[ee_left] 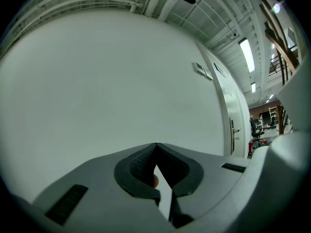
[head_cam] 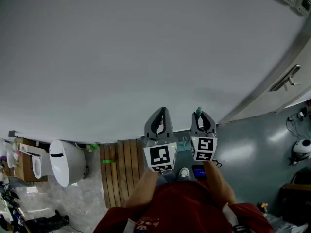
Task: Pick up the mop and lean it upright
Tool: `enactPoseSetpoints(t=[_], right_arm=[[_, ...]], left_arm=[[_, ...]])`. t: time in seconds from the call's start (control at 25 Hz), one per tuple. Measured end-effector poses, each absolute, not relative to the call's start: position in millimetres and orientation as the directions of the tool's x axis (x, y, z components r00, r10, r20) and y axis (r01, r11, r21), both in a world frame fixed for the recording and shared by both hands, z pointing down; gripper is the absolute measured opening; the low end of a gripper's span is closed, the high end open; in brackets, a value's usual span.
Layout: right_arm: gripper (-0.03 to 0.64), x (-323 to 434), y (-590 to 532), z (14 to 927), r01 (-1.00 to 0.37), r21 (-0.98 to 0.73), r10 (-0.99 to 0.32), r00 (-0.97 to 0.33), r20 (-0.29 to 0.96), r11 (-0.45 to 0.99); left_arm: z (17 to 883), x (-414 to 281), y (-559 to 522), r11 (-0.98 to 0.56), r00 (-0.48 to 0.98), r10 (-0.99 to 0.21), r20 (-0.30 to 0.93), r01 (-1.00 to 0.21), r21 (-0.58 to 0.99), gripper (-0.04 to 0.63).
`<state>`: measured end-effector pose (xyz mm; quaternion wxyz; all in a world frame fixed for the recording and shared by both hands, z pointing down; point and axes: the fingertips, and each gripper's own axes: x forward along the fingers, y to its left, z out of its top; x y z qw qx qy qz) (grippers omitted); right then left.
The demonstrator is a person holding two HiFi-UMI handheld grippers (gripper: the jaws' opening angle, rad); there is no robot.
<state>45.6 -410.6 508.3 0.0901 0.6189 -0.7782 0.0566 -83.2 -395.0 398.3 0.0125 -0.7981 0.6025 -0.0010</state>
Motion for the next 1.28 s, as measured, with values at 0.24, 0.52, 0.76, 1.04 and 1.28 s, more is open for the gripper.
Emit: enactPoseSetpoints(t=[0.24,0.52,0.76,1.04,1.28], right_arm=[[0.106,46.4,-400.2,507.2,-0.972,0.024,-0.952,-0.223,0.21,0.233],[0.106,52.8,-394.0,506.4,-0.972,0.018,-0.949,-0.226,0.218,0.236],[0.104,60.5,-387.6,500.7,-0.971,0.015,-0.947,-0.228,0.226,0.237],[0.104,66.3,-376.6,452.1,-0.971,0.022,-0.962,-0.232,0.146,0.237],[0.103,73.6,-370.4,395.5,-0.973,0.014,-0.972,-0.229,0.053,0.23]], left_arm=[[400.3,-82.8,-394.8,-0.278,0.278,-0.961,-0.01,-0.96,-0.019,0.014],[399.6,-75.4,-392.1,-0.285,0.285,-0.958,-0.012,-0.958,-0.025,0.014],[397.2,-75.0,-389.8,-0.288,0.289,-0.957,-0.02,-0.957,-0.024,0.014],[388.0,-74.1,-386.7,-0.292,0.293,-0.955,-0.038,-0.956,-0.022,0.014],[382.0,-74.2,-382.3,-0.293,0.293,-0.955,-0.052,-0.956,-0.008,0.014]])
